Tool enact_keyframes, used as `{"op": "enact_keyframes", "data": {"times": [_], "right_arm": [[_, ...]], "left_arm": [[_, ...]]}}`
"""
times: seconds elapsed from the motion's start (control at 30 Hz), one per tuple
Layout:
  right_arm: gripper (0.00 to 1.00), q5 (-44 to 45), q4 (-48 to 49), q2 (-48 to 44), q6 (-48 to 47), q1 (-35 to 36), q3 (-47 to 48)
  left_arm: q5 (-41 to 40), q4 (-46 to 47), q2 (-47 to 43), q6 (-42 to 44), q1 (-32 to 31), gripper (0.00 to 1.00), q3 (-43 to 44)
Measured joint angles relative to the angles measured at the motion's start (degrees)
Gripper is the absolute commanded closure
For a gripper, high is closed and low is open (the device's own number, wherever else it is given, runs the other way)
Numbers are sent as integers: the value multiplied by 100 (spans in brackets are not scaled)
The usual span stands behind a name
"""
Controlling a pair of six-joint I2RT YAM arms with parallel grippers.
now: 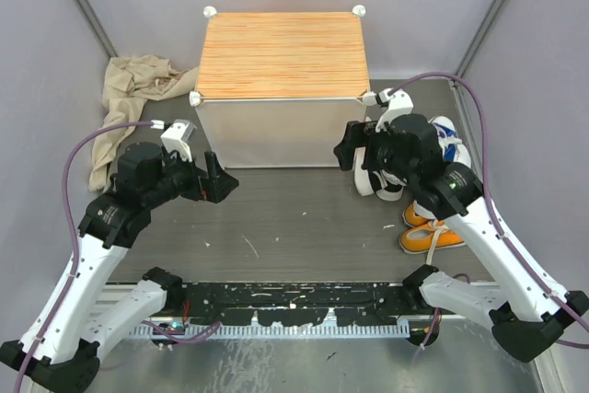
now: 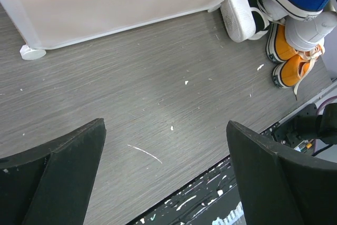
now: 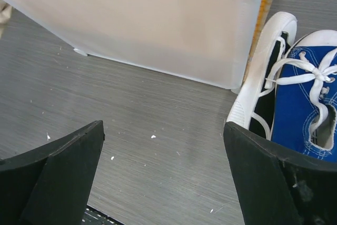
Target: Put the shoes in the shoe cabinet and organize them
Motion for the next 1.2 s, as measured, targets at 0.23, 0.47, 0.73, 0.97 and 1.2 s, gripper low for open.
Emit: {"op": "enact_keyframes", "data": {"times": [0.23, 0.47, 0.73, 0.97, 1.2], "right_arm": [[0, -483, -66, 131, -459, 0, 339], [0, -501, -184, 586, -925, 2, 1397], [0, -258, -94, 1779, -1390, 2, 2363], [0, 245, -70, 2389, -1692, 2, 2452], [0, 494, 317, 2210, -1934, 2, 2253]], "left_arm": [[-28, -52, -13, 76, 0, 2, 0], [-24, -46, -37, 76, 0, 2, -26], [17, -44, -44, 79, 0, 2, -162], [22, -46, -59, 122, 0, 2, -184], [24, -48, -103, 225, 0, 2, -192]]}}
